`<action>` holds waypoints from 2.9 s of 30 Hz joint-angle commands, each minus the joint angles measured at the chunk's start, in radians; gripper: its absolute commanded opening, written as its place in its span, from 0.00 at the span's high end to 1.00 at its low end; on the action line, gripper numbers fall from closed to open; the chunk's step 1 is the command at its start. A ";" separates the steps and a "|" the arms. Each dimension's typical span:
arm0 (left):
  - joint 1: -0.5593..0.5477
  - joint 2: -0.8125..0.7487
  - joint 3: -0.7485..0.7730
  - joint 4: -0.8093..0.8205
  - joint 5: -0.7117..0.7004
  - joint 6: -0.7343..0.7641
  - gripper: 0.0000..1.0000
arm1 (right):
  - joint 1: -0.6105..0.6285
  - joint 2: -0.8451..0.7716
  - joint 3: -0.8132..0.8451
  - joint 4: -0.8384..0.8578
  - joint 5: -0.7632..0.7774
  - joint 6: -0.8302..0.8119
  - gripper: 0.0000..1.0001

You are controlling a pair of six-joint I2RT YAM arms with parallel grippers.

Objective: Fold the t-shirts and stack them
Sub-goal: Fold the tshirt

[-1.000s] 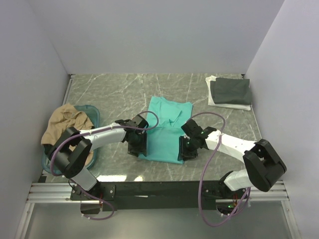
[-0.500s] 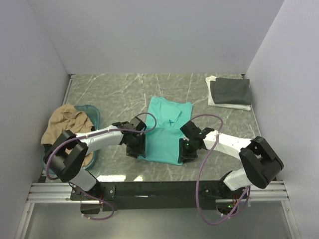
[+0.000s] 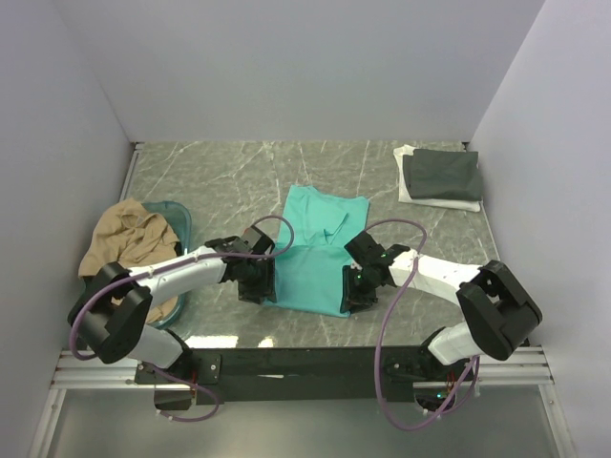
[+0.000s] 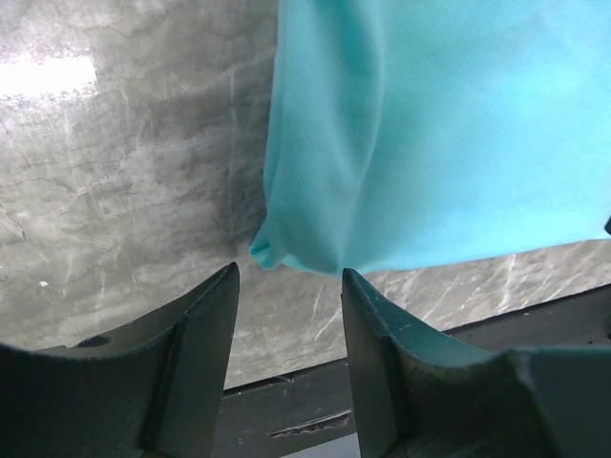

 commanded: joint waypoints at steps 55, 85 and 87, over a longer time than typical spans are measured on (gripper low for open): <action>0.000 -0.139 0.187 -0.251 -0.043 0.015 0.99 | 0.007 -0.167 0.234 -0.429 0.000 -0.105 1.00; -0.002 -0.070 0.377 -0.395 0.075 0.128 0.99 | -0.104 -0.199 0.385 -0.552 0.017 -0.085 1.00; 0.001 -0.053 0.386 -0.389 0.064 0.133 0.99 | -0.116 -0.184 0.394 -0.547 0.020 -0.096 1.00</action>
